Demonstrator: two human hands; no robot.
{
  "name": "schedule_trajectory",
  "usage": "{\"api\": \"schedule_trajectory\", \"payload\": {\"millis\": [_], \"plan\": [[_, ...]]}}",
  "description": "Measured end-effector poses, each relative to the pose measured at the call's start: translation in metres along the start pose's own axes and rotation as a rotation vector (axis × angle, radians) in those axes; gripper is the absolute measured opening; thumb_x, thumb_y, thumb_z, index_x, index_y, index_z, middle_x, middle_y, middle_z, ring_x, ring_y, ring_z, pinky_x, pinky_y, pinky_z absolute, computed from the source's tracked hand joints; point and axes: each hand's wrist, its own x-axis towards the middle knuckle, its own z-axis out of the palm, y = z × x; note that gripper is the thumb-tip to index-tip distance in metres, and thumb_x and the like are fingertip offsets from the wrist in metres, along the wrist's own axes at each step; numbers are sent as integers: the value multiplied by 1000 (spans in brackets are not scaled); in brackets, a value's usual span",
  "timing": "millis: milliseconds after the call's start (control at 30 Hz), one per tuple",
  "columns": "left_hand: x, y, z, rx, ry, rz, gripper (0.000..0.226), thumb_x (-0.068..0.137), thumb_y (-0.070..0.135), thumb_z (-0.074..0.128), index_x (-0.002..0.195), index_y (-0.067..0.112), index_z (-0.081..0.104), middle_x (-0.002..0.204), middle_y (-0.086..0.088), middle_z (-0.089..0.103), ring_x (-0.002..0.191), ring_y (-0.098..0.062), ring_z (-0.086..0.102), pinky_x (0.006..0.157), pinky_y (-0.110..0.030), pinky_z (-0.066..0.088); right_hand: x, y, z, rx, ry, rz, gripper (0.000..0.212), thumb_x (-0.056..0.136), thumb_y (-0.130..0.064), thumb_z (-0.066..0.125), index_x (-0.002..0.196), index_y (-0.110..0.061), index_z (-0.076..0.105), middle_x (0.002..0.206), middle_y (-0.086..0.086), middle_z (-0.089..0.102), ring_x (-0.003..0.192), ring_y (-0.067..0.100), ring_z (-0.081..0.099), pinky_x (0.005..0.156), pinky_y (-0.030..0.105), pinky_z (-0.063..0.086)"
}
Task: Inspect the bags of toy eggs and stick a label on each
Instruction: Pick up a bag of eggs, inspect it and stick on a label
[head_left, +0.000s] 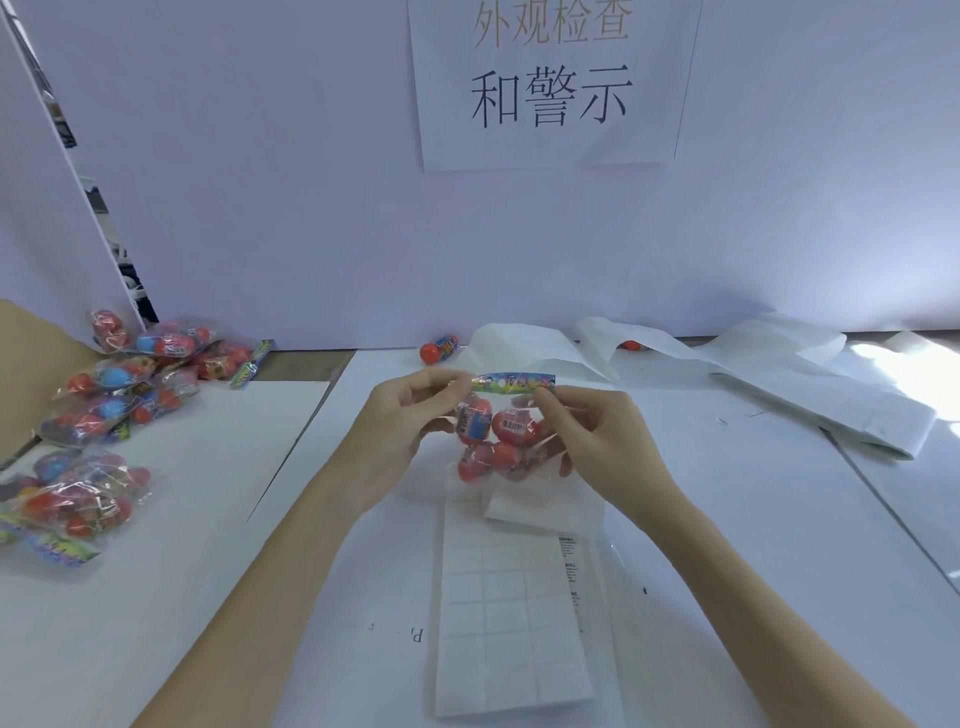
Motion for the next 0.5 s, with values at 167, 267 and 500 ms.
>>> {"api": "schedule_trajectory", "payload": {"millis": [167,267,500], "plan": [[2,0,-6,4,101,60,18,92,7,76,107,16,77,101,-11,80,86,-18,73,75,-22,56,-4,-2,1,-37,-158,24,31,106,-25,58,92,-11,82,86,2,81,82,16,77,62,29,56],[-2,-1,-2,58,-9,91,22,90,13,80,109,23,78,100,-14,79,88,-21,74,78,-24,58,-5,-6,1,-25,-213,66,49,103,-46,61,85,-4,80,80,6,77,69,12,69,64,28,57],[-5,-1,13,77,-60,99,22,90,32,76,111,25,78,102,-3,77,88,-16,71,80,-24,56,-7,-5,3,-8,-238,-15,29,99,-35,71,93,-8,79,84,21,74,67,18,65,61,30,56]]}}
